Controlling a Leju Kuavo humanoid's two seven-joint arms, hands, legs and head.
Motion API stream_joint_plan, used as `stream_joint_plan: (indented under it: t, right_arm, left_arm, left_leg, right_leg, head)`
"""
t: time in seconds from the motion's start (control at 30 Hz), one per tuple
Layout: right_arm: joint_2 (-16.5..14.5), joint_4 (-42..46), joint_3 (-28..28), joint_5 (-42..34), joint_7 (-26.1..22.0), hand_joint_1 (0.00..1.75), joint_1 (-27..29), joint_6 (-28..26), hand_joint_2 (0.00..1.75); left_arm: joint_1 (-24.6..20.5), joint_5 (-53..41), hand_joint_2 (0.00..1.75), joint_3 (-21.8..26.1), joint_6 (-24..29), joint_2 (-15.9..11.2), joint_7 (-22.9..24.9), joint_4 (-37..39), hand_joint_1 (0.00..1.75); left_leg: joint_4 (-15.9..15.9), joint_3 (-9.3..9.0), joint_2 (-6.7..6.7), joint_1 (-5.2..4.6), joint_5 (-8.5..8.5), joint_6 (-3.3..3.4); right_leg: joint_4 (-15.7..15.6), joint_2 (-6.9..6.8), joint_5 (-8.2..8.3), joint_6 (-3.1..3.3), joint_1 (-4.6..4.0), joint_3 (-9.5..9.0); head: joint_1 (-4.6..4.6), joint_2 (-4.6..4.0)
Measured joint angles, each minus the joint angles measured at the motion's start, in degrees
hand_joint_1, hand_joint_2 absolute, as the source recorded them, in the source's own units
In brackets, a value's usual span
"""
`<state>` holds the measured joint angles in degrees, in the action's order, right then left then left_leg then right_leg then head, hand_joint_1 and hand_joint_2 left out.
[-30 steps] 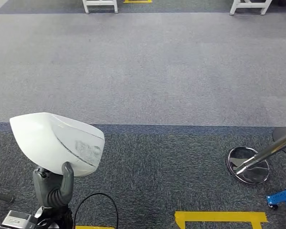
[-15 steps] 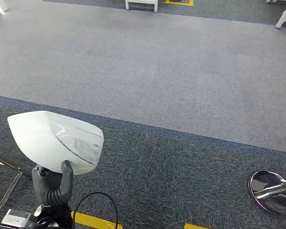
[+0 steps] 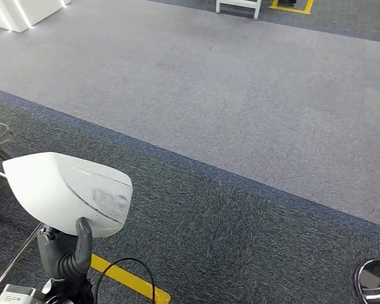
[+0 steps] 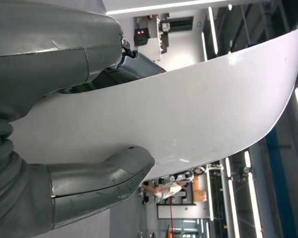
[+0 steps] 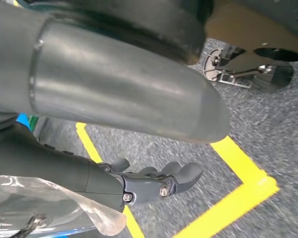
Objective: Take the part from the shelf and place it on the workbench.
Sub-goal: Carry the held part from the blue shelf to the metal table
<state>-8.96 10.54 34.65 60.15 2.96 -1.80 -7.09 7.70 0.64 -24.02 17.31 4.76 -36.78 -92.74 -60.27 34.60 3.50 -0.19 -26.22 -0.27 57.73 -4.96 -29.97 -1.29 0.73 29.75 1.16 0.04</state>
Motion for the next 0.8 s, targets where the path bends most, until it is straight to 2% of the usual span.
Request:
stream_joint_plan:
  t: [0.03, 0.1, 0.13, 0.2, 0.23, 0.27, 0.3, 0.33, 0.37, 0.4, 0.43, 0.47, 0.5, 0.53, 0.57, 0.6, 0.63, 0.7, 0.73, 0.77, 0.8]
  right_arm:
    - [0.0, 0.0, 0.0, 0.0, 0.1, 0.0, -0.1, 0.0, 0.0]
    - [0.0, 0.0, 0.0, 0.2, 0.1, 0.0, -0.3, 0.2, 0.0]
    - [0.1, 0.1, 0.0, 0.3, 0.0, 0.0, -0.4, 0.3, 0.0]
    - [0.1, 0.1, 0.0, 0.5, -0.4, 0.0, -0.5, 0.7, 0.0]
    - [0.1, 0.1, 0.0, 0.5, -0.7, 0.0, -0.6, 0.9, 0.0]
    - [0.2, 0.1, 0.0, 0.7, -1.0, 0.0, -0.5, 1.2, 0.0]
    - [0.2, 0.1, 0.0, 0.9, -1.3, 0.0, -0.5, 1.4, 0.0]
    - [0.2, 0.1, 0.0, 1.2, -1.5, 0.0, -0.4, 1.6, 0.0]
    - [0.3, 0.1, 0.0, 1.5, -1.6, 0.0, -0.3, 1.8, 0.0]
    - [0.3, 0.1, 0.0, 1.7, -1.7, 0.0, -0.3, 1.9, 0.0]
    - [0.3, 0.1, 0.0, 1.8, -1.7, 0.0, -0.3, 2.0, 0.0]
    - [0.4, 0.1, 0.0, 1.9, -1.7, 0.0, -0.3, 2.1, 0.0]
    - [0.4, 0.1, 0.0, 1.9, -1.9, 0.0, -0.3, 2.3, 0.0]
    - [0.4, 0.1, -0.1, 1.9, -2.2, 0.0, -0.3, 2.6, 0.0]
    - [0.5, 0.1, -0.1, 1.8, -2.4, 0.0, -0.4, 2.8, 0.0]
    - [0.5, 0.1, 0.0, 1.7, -2.6, 0.0, -0.4, 3.0, 0.0]
    - [0.5, 0.1, 0.0, 1.6, -2.7, 0.0, -0.5, 3.1, 0.0]
    - [0.5, 0.1, 0.0, 1.6, -2.8, 0.0, -0.5, 3.2, 0.0]
    - [0.5, 0.1, 0.0, 1.6, -2.8, 0.0, -0.5, 3.3, 0.0]
    - [0.5, 0.1, 0.0, 1.6, -2.9, 0.0, -0.4, 3.4, 0.0]
    - [0.5, 0.1, 0.0, 1.6, -3.1, 0.0, -0.3, 3.5, 0.0]
  left_arm:
    - [0.0, 0.0, 1.75, 0.0, 0.0, 0.0, 0.0, -0.1, 1.75]
    - [0.2, 0.1, 1.75, 0.0, 0.2, 0.0, 0.0, -0.2, 1.75]
    - [0.3, 0.1, 1.75, 0.1, 0.3, 0.0, 0.0, -0.3, 1.75]
    - [0.3, 0.3, 1.75, 0.1, 0.6, 0.1, 0.0, -0.4, 1.75]
    - [0.3, 0.4, 1.75, 0.1, 0.7, 0.1, 0.0, -0.5, 1.75]
    - [0.3, 0.5, 1.75, 0.1, 0.8, 0.1, 0.0, -0.5, 1.75]
    - [0.3, 0.5, 1.75, 0.1, 0.9, 0.1, 0.0, -0.5, 1.75]
    - [0.4, 0.6, 1.75, 0.1, 1.0, 0.1, 0.0, -0.5, 1.75]
    - [0.4, 0.6, 1.75, 0.1, 1.1, 0.1, 0.0, -0.5, 1.75]
    - [0.4, 0.6, 1.75, 0.1, 1.1, 0.1, 0.0, -0.5, 1.75]
    - [0.4, 0.6, 1.75, 0.0, 1.2, 0.1, 0.0, -0.5, 1.75]
    - [0.3, 0.6, 1.75, 0.0, 1.2, 0.1, 0.0, -0.5, 1.75]
    - [0.3, 0.7, 1.75, 0.0, 1.2, 0.1, -0.1, -0.5, 1.75]
    - [0.2, 0.7, 1.75, -0.1, 1.1, 0.1, -0.1, -0.5, 1.75]
    - [0.1, 0.8, 1.75, -0.2, 0.9, 0.1, -0.2, -0.6, 1.75]
    - [0.1, 0.9, 1.75, -0.2, 0.8, 0.1, -0.2, -0.6, 1.75]
    - [0.1, 0.9, 1.75, -0.2, 0.7, 0.1, -0.2, -0.7, 1.75]
    - [-0.1, 0.9, 1.75, -0.2, 0.7, 0.1, -0.3, -0.8, 1.75]
    - [-0.2, 0.9, 1.75, -0.3, 0.7, 0.0, -0.3, -0.8, 1.75]
    - [-0.3, 1.0, 1.75, -0.3, 0.6, 0.0, -0.3, -0.9, 1.75]
    - [-0.3, 1.1, 1.75, -0.3, 0.5, 0.0, -0.3, -0.9, 1.75]
  left_leg:
    - [1.1, -0.46, 0.7, -0.26, -0.05, 0.29]
    - [1.3, -0.4, -0.23, -0.43, -0.11, 0.95]
    - [1.5, -0.45, -0.87, -0.35, -0.04, 1.27]
    - [1.8, -0.61, -2.07, -0.06, 0.14, 2.0]
    - [1.8, -0.62, -2.64, 0.02, 0.17, 2.26]
    - [1.8, -0.6, -3.27, 0.01, 0.16, 2.45]
    - [1.8, -0.59, -4.01, -0.06, 0.14, 2.53]
    - [1.8, -0.63, -4.81, -0.14, 0.13, 2.55]
    - [1.8, -0.7, -5.63, -0.2, 0.13, 2.56]
    - [1.8, -0.8, -6.45, -0.25, 0.13, 2.55]
    - [1.8, -0.9, -7.23, -0.25, 0.13, 2.53]
    - [1.7, -0.92, -7.91, -0.33, 0.12, 2.42]
    - [1.6, -0.82, -8.61, -0.31, 0.13, 2.23]
    - [1.6, -0.64, -9.22, -0.23, 0.18, 1.94]
    - [1.6, -0.44, -9.83, -0.12, 0.29, 1.56]
    - [1.6, -0.27, -10.46, 0.02, 0.41, 1.17]
    - [1.5, -0.16, -10.3, 0.04, 0.35, 0.84]
    - [-0.8, 0.86, -7.88, -0.15, -1.26, 0.25]
    - [-3.6, 2.08, -6.18, -0.15, -2.92, 0.0]
    - [-7.3, 3.74, -5.04, -0.06, -4.78, -0.27]
    - [-10.9, 5.43, -4.59, 0.13, -6.29, -0.53]
  right_leg:
    - [0.0, -0.51, -0.16, -0.29, -0.15, -0.15]
    - [-0.2, -1.6, -0.41, -0.9, -0.2, -0.52]
    - [0.0, -1.33, -0.76, -1.25, -0.12, -0.55]
    - [3.0, 1.15, -2.82, -1.71, 0.07, 0.77]
    - [6.3, 2.88, -4.52, -1.8, 0.15, 2.46]
    - [10.4, 3.96, -6.28, -1.8, 0.17, 4.58]
    - [14.0, 4.47, -7.45, -1.78, 0.15, 6.61]
    - [16.2, 4.7, -7.61, -1.7, 0.12, 8.0]
    - [16.1, 4.85, -6.59, -1.55, 0.08, 8.38]
    - [13.7, 5.11, -4.56, -1.33, 0.04, 7.63]
    - [9.7, 5.97, -2.05, -1.04, 0.0, 6.08]
    - [5.9, 7.37, -0.26, -0.75, 0.03, 4.48]
    - [2.8, 8.57, 0.83, -0.54, 0.05, 3.0]
    - [1.0, 9.51, 1.17, -0.38, 0.03, 2.1]
    - [0.5, 9.7, 0.93, -0.26, -0.02, 1.73]
    - [0.2, 9.17, 0.97, -0.12, -0.06, 1.45]
    - [0.0, 8.52, 1.09, 0.15, -0.01, 1.32]
    - [-0.5, 6.99, 1.28, 0.71, 0.2, 0.93]
    - [-0.6, 6.12, 1.26, 0.95, 0.25, 0.76]
    - [-0.7, 5.29, 1.14, 1.1, 0.22, 0.64]
    - [-0.7, 4.42, 1.0, 1.18, 0.2, 0.56]
  head:
    - [0.05, 0.0]
    - [0.17, 0.0]
    - [0.24, 0.0]
    - [0.46, -0.01]
    - [0.61, -0.01]
    - [0.69, -0.01]
    - [0.73, -0.02]
    - [0.74, -0.01]
    - [0.74, -0.01]
    - [0.73, -0.01]
    - [0.74, -0.01]
    - [0.72, -0.01]
    - [0.7, -0.01]
    - [0.67, -0.01]
    - [0.65, -0.01]
    - [0.66, -0.01]
    - [0.68, -0.01]
    - [0.4, -0.01]
    - [0.24, -0.01]
    - [0.08, -0.01]
    - [0.05, -0.01]
